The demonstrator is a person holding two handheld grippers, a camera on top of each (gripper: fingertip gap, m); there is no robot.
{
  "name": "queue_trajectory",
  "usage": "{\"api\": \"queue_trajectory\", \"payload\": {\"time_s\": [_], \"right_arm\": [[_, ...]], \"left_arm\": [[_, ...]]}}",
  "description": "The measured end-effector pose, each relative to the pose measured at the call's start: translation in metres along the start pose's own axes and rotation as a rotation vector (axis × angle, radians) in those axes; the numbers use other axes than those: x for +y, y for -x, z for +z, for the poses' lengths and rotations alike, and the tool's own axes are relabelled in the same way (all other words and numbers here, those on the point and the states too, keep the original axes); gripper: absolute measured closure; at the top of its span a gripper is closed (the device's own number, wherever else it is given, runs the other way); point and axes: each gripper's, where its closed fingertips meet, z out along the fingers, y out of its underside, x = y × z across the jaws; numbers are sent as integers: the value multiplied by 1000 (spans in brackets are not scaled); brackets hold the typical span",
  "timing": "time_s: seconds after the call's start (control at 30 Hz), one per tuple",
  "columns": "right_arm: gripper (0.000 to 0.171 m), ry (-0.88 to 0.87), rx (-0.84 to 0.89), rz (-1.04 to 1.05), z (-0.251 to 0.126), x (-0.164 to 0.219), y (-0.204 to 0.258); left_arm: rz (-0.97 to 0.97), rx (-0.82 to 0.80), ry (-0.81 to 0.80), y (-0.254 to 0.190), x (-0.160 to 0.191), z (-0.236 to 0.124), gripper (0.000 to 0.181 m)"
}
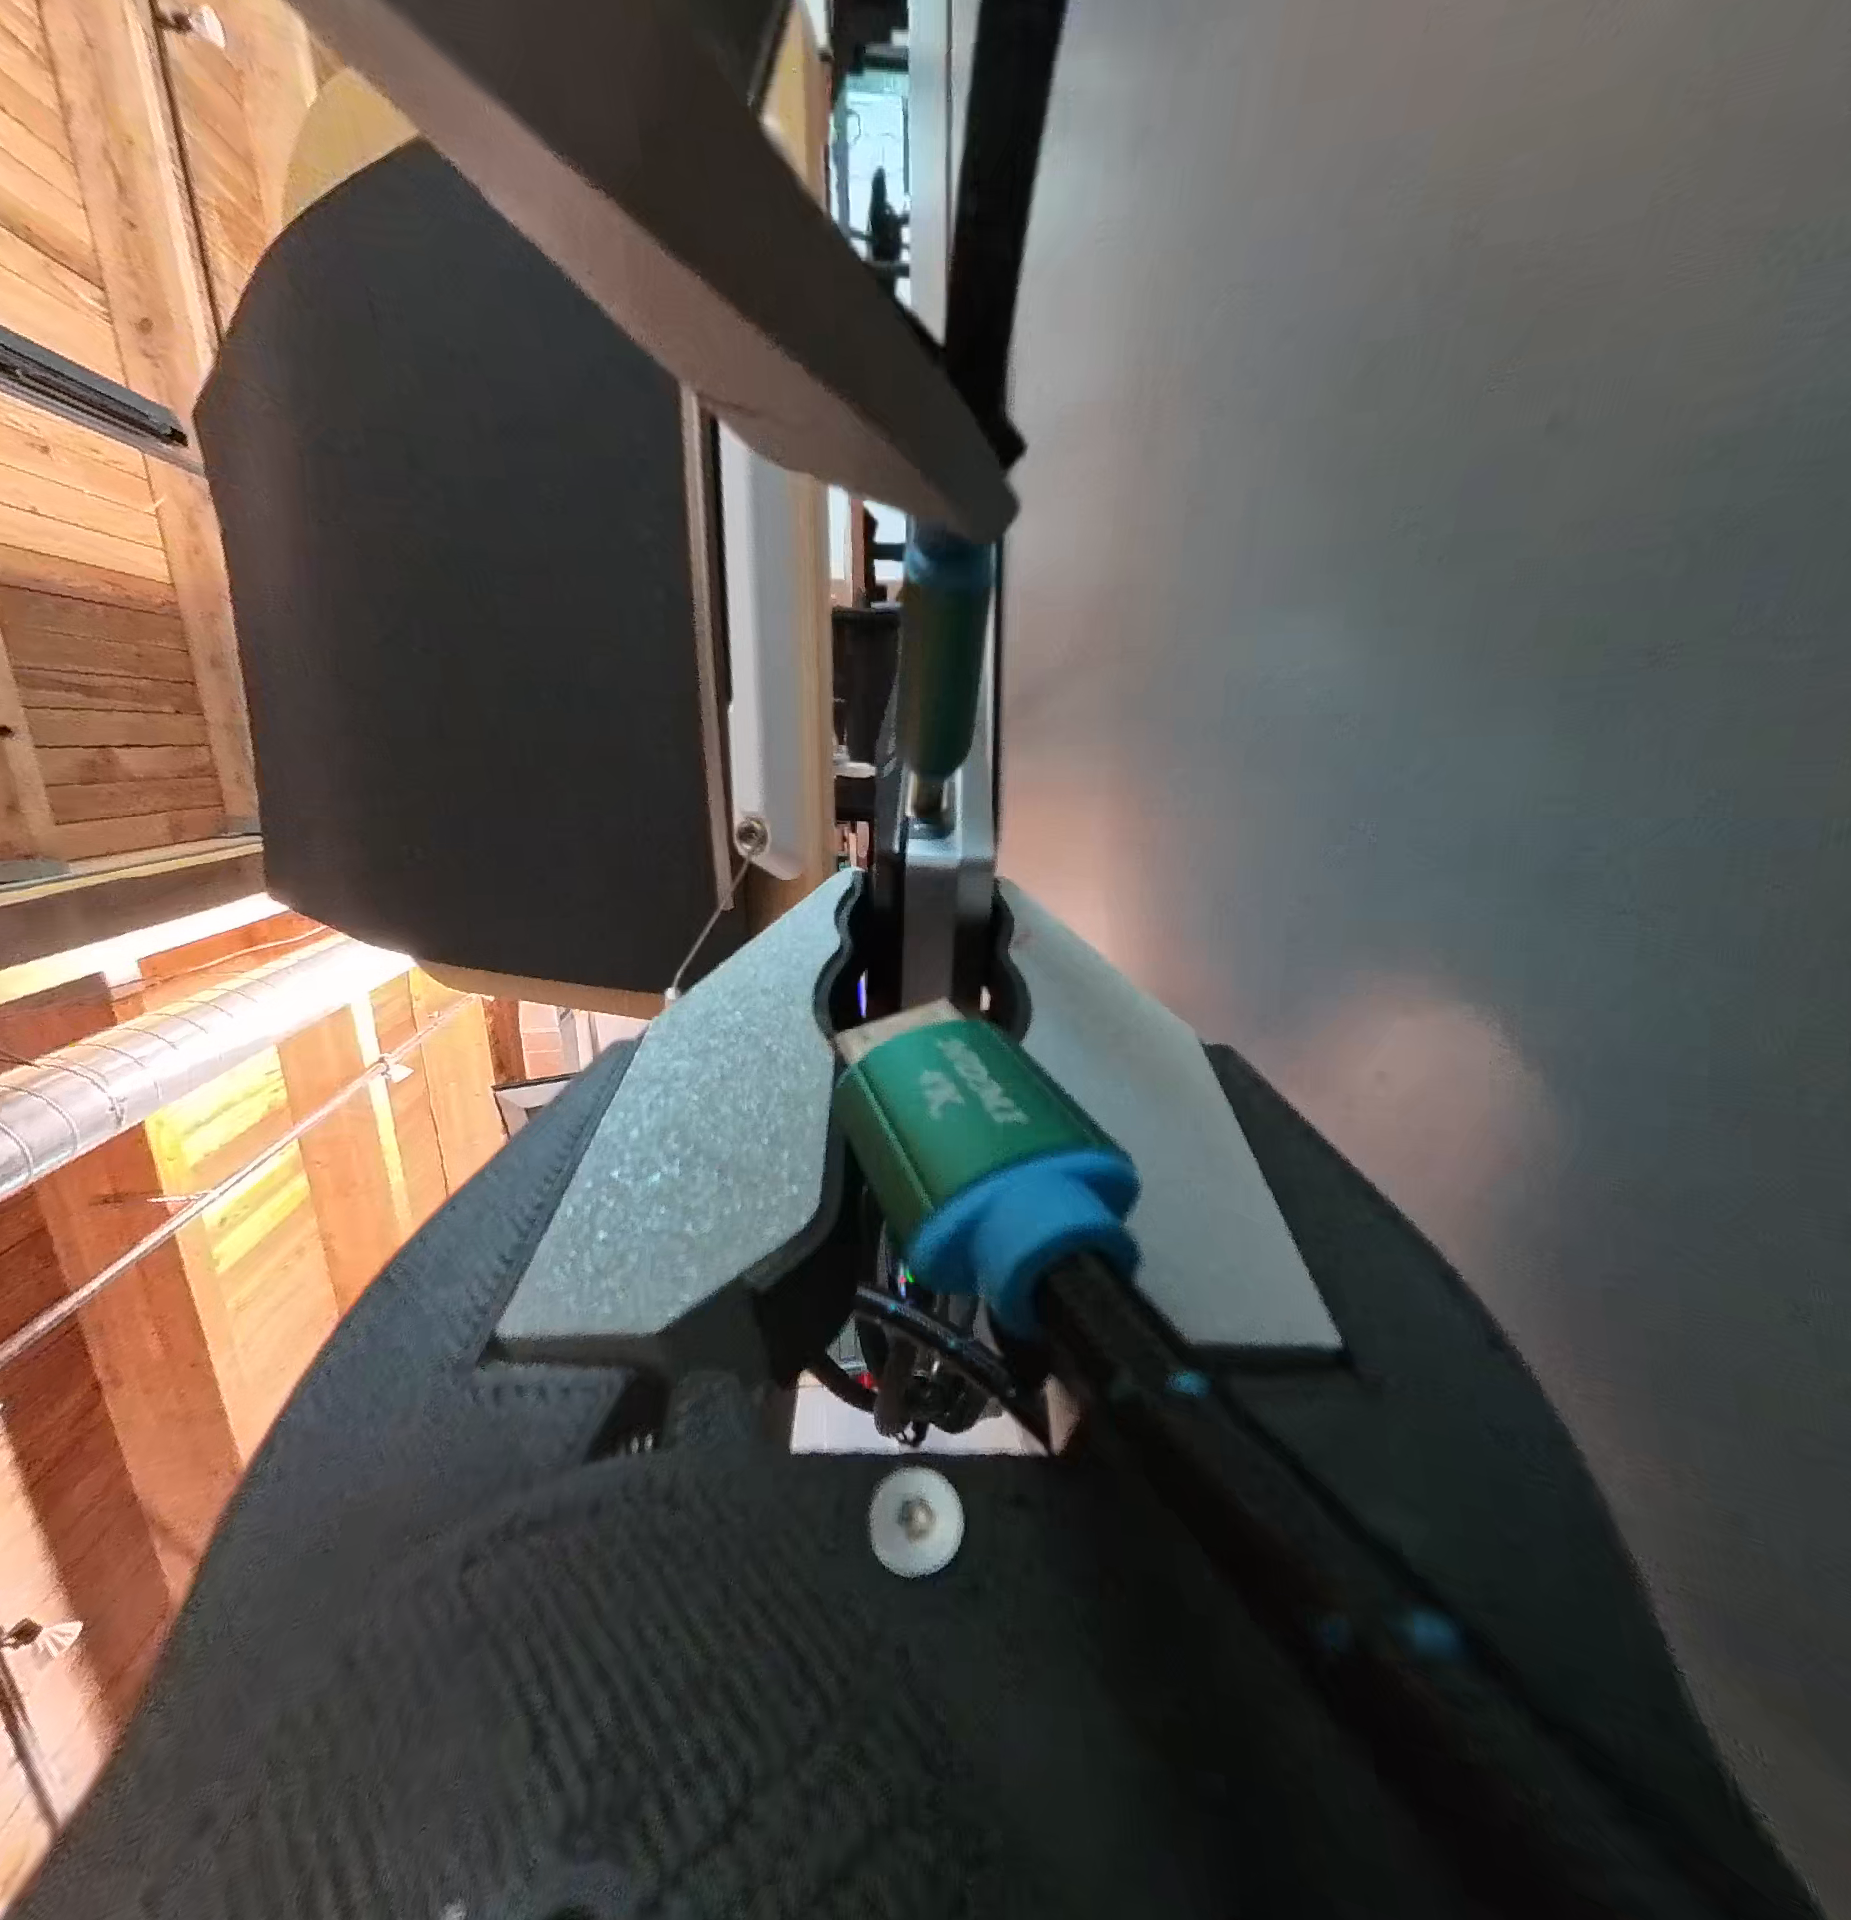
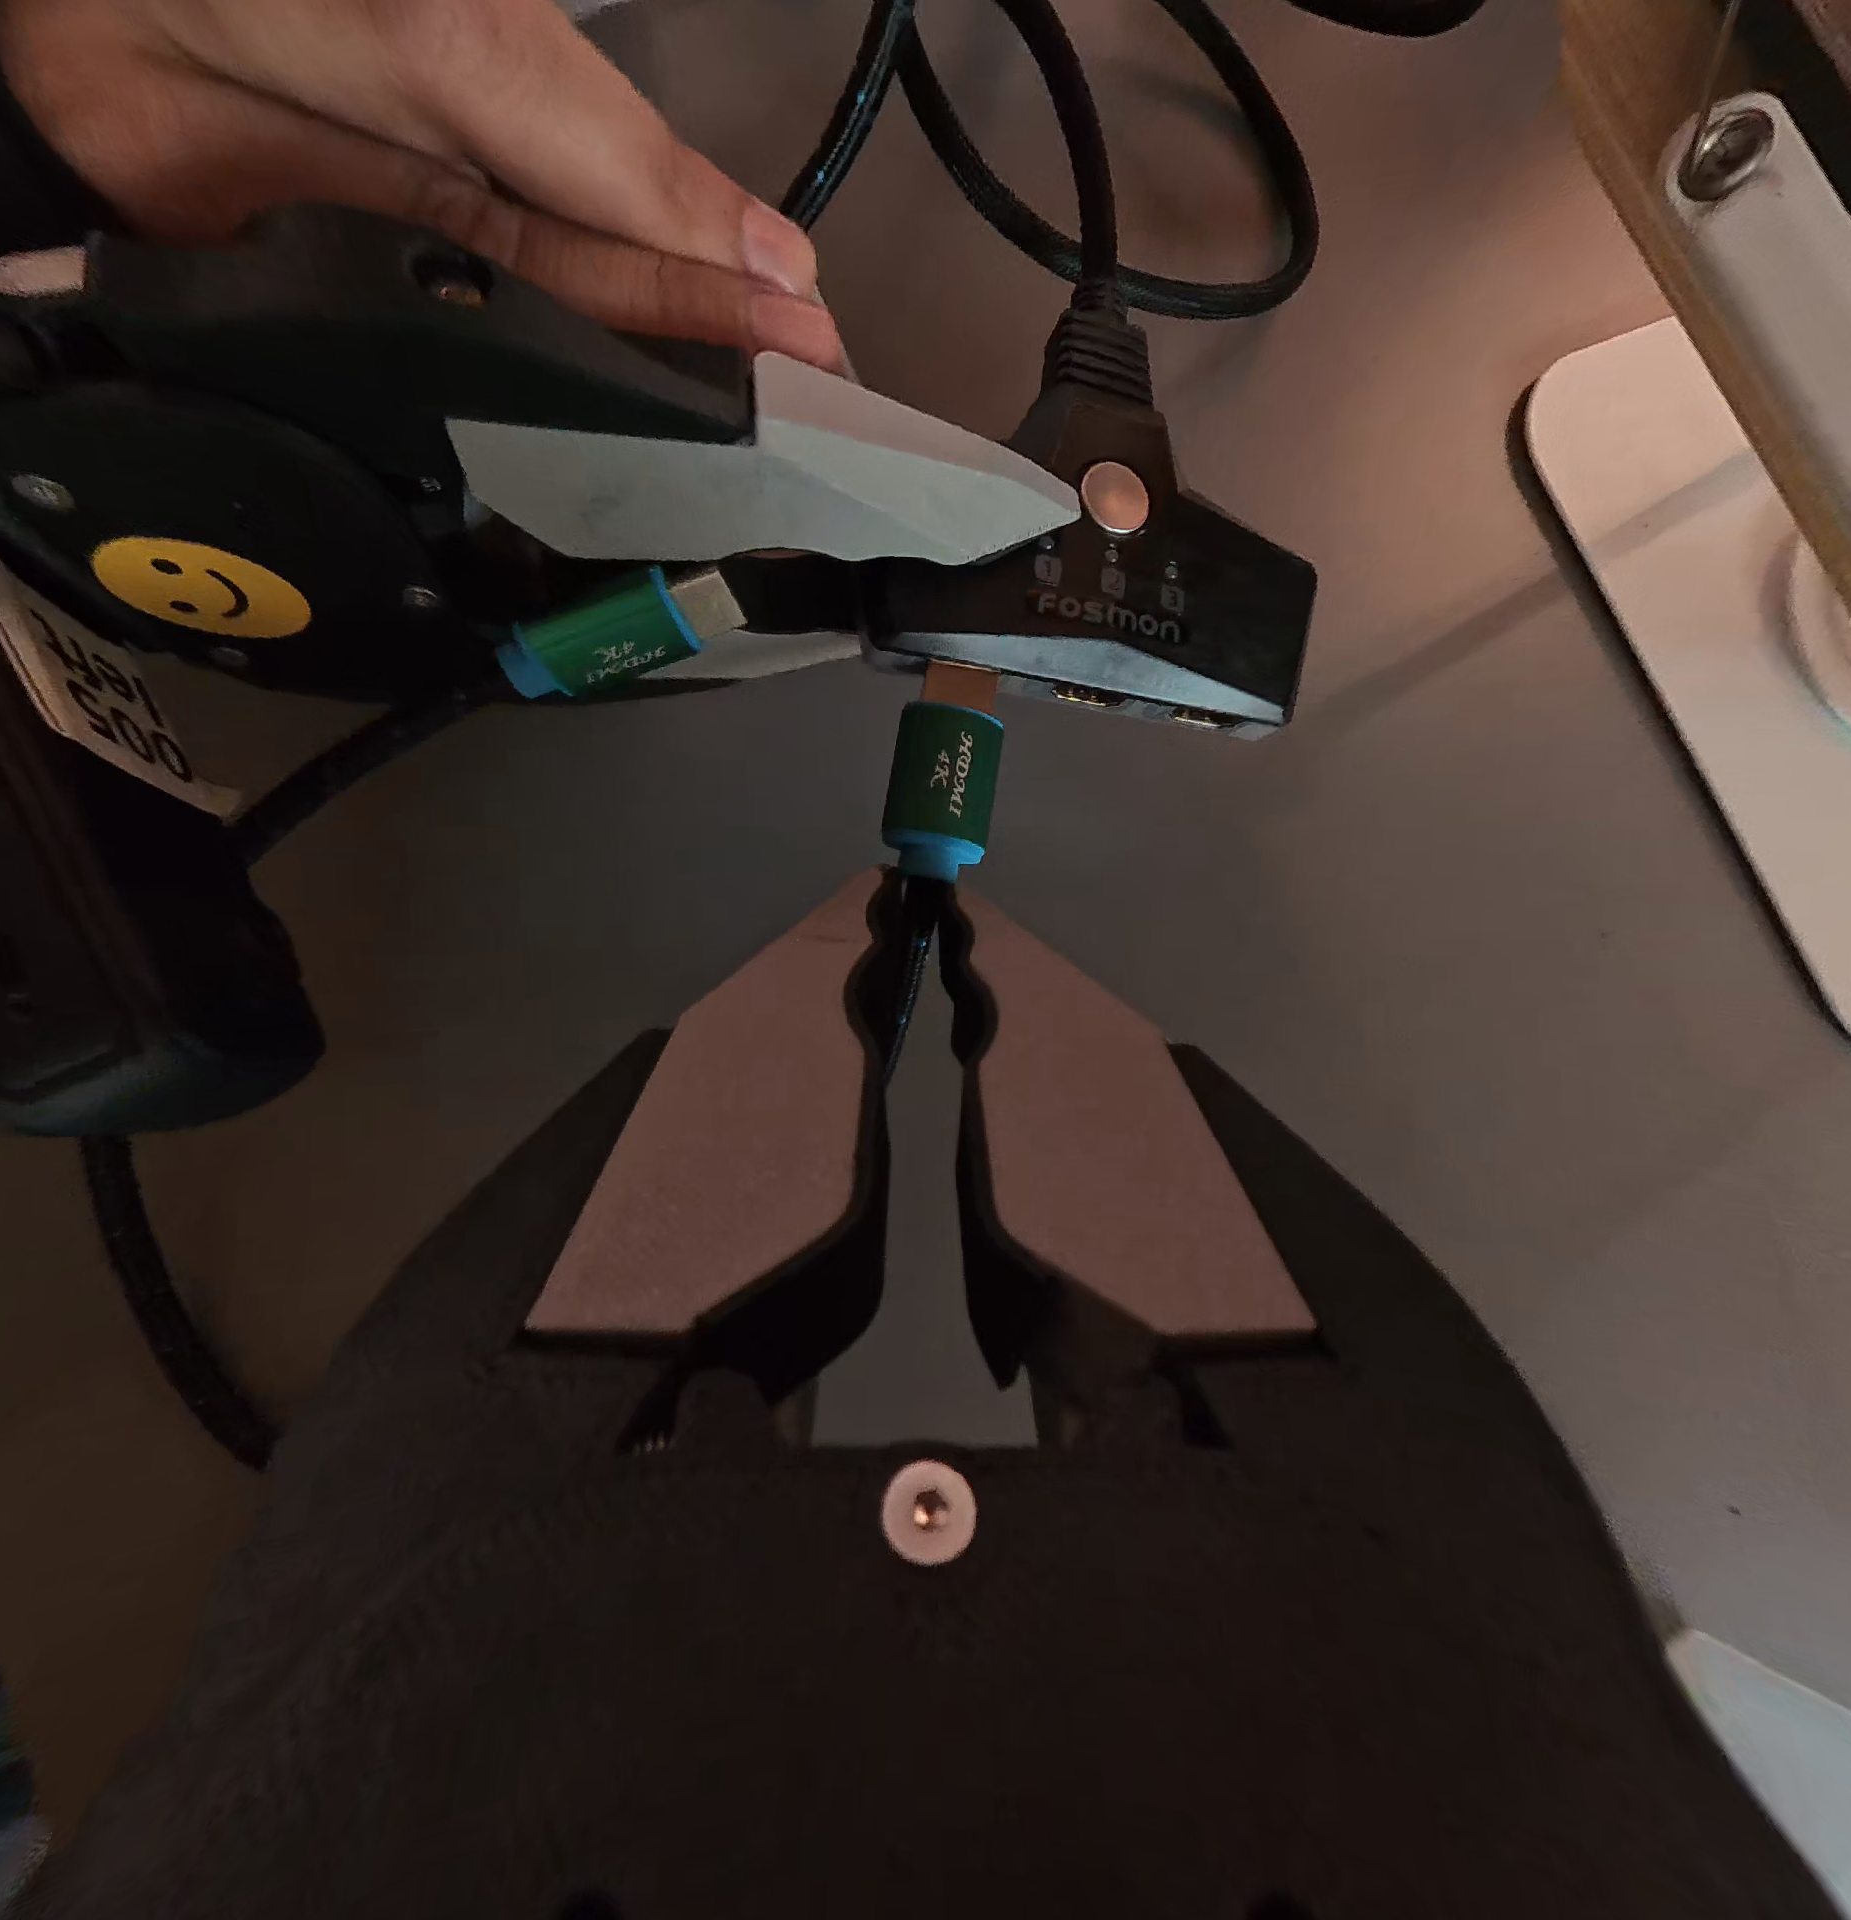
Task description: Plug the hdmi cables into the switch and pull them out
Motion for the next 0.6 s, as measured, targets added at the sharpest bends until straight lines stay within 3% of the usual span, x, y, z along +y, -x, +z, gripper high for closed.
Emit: {"api": "queue_trajectory", "payload": {"time_s": [0.03, 0.2, 0.6], "right_arm": [[169, -16, -27, 36, 0, -1, 1], [168, -64, -96, 158, 0, -2, -4], [167, -111, -139, 216, 0, -9, -4]], "left_arm": [[-7, -3, -1, 1, 0, 0, 162], [-24, 13, 5, -1, -1, -1, 163], [-107, 61, 75, -2, 3, -6, 163]]}}
